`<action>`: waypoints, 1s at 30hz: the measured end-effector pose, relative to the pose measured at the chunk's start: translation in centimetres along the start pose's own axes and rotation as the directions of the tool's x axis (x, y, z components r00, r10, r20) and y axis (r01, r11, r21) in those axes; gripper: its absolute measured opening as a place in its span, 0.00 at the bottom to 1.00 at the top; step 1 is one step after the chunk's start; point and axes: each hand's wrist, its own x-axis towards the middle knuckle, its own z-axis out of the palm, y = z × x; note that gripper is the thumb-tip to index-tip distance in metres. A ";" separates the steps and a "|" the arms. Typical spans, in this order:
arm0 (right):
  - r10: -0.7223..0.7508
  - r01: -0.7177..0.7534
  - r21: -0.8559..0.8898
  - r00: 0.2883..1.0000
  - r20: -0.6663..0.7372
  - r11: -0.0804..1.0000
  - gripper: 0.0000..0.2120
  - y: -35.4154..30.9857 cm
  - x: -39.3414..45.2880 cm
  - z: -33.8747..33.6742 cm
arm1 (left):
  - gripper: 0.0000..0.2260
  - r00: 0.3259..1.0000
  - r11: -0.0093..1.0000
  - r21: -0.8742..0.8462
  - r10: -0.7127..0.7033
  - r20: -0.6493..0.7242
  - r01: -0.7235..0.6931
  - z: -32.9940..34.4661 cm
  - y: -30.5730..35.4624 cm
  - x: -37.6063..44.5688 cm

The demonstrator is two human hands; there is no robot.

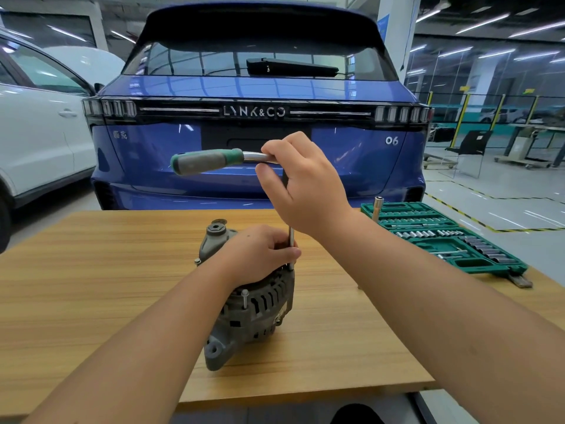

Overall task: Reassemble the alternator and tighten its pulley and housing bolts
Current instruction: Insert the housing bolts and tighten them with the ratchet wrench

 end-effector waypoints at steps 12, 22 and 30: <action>0.134 -0.079 -0.253 0.968 0.211 0.964 0.16 -0.7 2.4 -2.0 | 0.07 1.000 1.000 -0.016 -0.002 0.014 0.003 0.1 -0.2 -0.1; 0.536 -0.868 0.492 0.388 0.750 -0.060 0.09 -0.3 4.7 -3.3 | 0.13 1.000 1.000 0.021 -0.009 -0.018 0.009 0.0 -0.4 0.0; 0.306 -0.262 0.461 0.952 -0.022 0.848 0.03 1.4 1.3 -0.8 | 0.11 0.999 0.999 0.020 -0.027 -0.019 0.027 0.0 -0.4 0.1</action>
